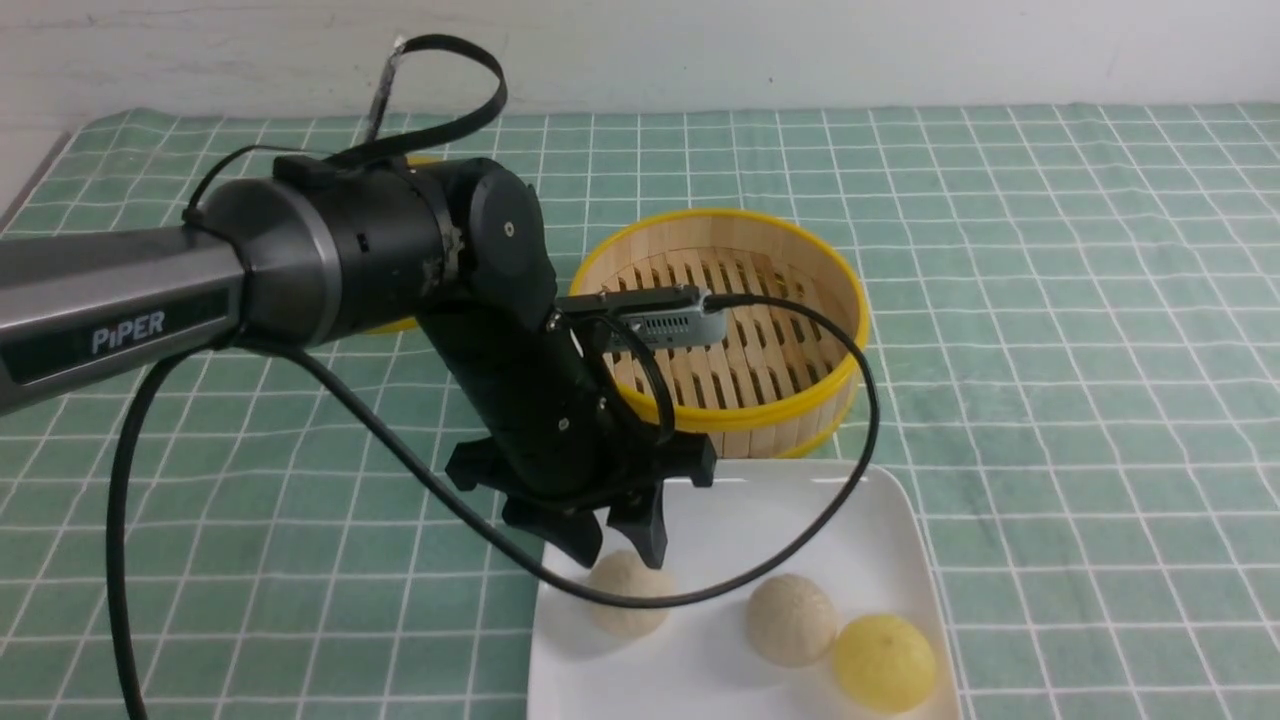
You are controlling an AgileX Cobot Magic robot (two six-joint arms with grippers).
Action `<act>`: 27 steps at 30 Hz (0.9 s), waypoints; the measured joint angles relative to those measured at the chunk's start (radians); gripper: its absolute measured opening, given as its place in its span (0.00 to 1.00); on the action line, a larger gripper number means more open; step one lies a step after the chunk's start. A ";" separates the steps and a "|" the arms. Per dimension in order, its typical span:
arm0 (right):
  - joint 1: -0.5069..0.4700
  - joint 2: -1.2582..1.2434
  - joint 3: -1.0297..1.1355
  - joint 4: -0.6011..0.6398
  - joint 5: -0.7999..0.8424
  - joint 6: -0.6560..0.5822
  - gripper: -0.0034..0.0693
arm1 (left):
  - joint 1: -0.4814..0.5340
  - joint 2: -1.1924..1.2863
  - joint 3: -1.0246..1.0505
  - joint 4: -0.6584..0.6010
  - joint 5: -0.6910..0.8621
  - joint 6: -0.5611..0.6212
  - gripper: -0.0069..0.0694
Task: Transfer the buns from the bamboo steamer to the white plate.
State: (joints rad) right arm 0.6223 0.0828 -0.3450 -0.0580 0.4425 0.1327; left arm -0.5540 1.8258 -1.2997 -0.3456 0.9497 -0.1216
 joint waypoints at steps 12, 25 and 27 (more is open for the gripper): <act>0.000 0.000 0.000 -0.003 -0.001 0.000 0.04 | 0.000 0.000 0.000 0.001 0.060 0.020 0.37; 0.000 -0.001 0.005 -0.002 -0.003 0.000 0.05 | 0.000 0.000 0.000 0.017 0.025 0.023 0.09; 0.000 -0.011 0.022 -0.002 -0.006 0.000 0.05 | 0.000 0.000 0.000 0.027 0.018 0.023 0.09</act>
State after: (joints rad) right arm 0.6223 0.0720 -0.3228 -0.0602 0.4366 0.1327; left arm -0.5540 1.8258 -1.2997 -0.3190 0.9681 -0.0985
